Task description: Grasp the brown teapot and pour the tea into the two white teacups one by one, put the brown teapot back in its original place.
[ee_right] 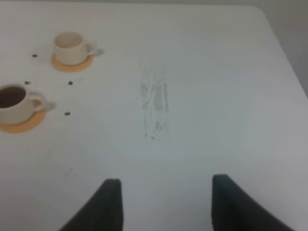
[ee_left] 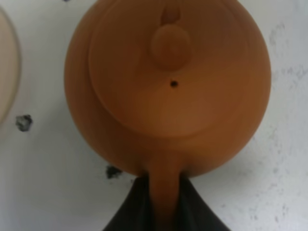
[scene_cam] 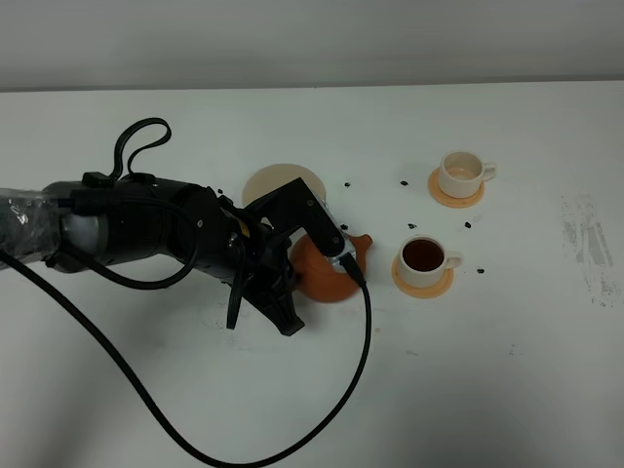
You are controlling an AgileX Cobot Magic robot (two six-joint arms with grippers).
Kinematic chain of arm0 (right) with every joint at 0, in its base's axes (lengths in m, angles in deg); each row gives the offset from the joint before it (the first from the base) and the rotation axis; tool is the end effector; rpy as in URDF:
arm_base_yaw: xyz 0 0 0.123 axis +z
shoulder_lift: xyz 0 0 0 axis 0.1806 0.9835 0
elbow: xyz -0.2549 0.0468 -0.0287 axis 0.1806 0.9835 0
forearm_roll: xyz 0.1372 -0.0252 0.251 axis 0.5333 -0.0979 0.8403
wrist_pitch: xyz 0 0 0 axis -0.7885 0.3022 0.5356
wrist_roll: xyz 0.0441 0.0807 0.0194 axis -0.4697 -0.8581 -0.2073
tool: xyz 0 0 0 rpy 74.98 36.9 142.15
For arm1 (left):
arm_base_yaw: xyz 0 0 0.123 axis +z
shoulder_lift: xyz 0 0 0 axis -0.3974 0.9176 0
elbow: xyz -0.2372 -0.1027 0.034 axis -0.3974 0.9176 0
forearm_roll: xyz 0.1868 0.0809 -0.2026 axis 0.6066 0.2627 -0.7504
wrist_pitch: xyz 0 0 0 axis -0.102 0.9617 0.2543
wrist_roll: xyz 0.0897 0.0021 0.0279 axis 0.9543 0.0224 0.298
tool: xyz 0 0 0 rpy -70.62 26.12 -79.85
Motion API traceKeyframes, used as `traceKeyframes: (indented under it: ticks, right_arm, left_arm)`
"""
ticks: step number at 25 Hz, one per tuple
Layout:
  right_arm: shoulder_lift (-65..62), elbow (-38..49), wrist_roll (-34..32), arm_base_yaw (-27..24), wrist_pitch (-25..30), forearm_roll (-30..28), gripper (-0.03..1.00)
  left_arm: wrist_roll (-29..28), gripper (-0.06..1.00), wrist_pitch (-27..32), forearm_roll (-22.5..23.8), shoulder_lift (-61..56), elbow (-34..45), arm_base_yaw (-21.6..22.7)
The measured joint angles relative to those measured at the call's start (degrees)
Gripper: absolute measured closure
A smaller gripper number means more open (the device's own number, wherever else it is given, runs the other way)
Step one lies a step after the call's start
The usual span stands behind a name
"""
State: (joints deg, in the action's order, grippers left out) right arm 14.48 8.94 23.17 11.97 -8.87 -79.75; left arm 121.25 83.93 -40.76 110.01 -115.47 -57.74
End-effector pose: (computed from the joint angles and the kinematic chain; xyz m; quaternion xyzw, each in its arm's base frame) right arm 0.0529 0.0034 0.2915 -0.0437 0.8536 -0.0004 0.5191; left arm 0.3198 -0.2276 0.0929 0.4898 0.8250 -0.0598 0.2755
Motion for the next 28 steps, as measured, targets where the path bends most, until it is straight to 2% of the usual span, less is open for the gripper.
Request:
traceKeyframes:
  ticks: [3, 6, 13, 18, 22, 28]
  right_arm:
    - [0.00, 0.00, 0.00, 0.00, 0.00, 0.00, 0.53]
    - [0.00, 0.00, 0.00, 0.00, 0.00, 0.00, 0.53]
    - [0.00, 0.00, 0.00, 0.00, 0.00, 0.00, 0.53]
    - [0.00, 0.00, 0.00, 0.00, 0.00, 0.00, 0.53]
    - [0.00, 0.00, 0.00, 0.00, 0.00, 0.00, 0.53]
    - [0.00, 0.00, 0.00, 0.00, 0.00, 0.00, 0.53]
  left_arm:
    - [0.00, 0.83, 1.09, 0.38, -0.28, -3.49, 0.42]
    - [-0.71, 0.83, 3.58, 3.32, 0.52, -9.49, 1.28]
    - [-2.16, 0.83, 9.79, 10.78, 9.40, -28.61, 2.96]
    - [-2.16, 0.83, 14.48, 13.42, 18.56, -44.30, 3.06]
    - [1.11, 0.83, 15.98, 15.02, 25.14, -53.46, 2.96]
    - [8.35, 0.83, 13.94, 16.14, 30.04, -56.66, 1.64]
